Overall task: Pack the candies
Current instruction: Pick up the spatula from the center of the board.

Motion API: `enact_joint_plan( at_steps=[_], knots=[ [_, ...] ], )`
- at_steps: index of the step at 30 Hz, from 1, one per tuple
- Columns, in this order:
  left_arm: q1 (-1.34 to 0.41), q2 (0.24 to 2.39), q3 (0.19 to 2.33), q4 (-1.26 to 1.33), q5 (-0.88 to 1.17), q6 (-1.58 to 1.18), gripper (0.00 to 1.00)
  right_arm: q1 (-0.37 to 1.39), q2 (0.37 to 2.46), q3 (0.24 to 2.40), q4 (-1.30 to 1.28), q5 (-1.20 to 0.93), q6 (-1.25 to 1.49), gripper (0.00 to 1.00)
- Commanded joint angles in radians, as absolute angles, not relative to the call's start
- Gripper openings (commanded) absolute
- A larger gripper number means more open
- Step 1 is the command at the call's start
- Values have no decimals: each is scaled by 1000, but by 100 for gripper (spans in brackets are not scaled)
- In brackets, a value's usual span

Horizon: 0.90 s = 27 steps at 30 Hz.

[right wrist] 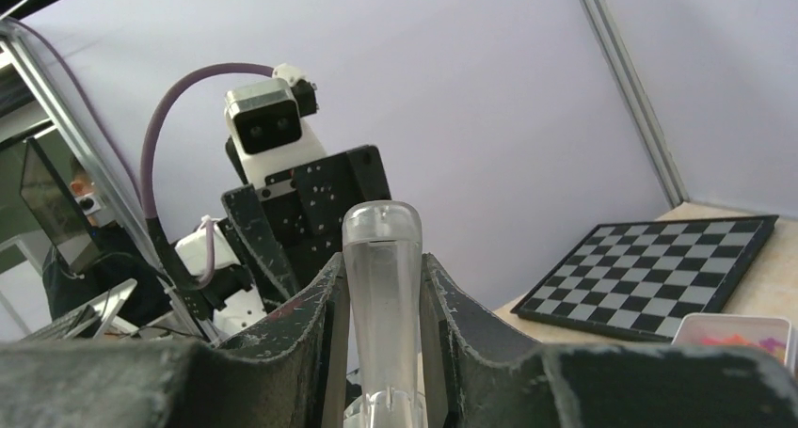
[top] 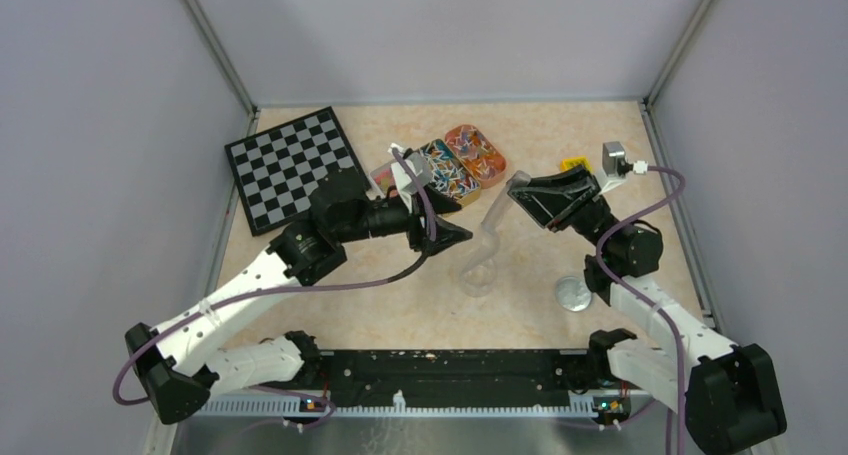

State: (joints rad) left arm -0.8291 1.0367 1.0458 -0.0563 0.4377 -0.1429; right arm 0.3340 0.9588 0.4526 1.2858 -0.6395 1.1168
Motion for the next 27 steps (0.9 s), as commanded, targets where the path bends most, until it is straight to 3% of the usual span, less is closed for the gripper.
enact_joint_plan(
  at_steps=[1, 4, 22, 25, 27],
  knots=[
    [-819, 1095, 1099, -58, 731, -195, 62, 345, 942, 491, 1352, -610, 1082, 20],
    [-817, 1146, 1124, -85, 791, -208, 55, 345, 952, 497, 1368, -592, 1080, 19],
    [-817, 1140, 984, 81, 795, -146, 54, 345, 1005, 494, 1452, -506, 1126, 20],
    [-817, 1148, 988, 81, 809, -136, 50, 345, 1021, 492, 1470, -506, 1138, 20],
    [-817, 1154, 994, 76, 811, -126, 42, 346, 1027, 486, 1477, -508, 1140, 19]
  ],
)
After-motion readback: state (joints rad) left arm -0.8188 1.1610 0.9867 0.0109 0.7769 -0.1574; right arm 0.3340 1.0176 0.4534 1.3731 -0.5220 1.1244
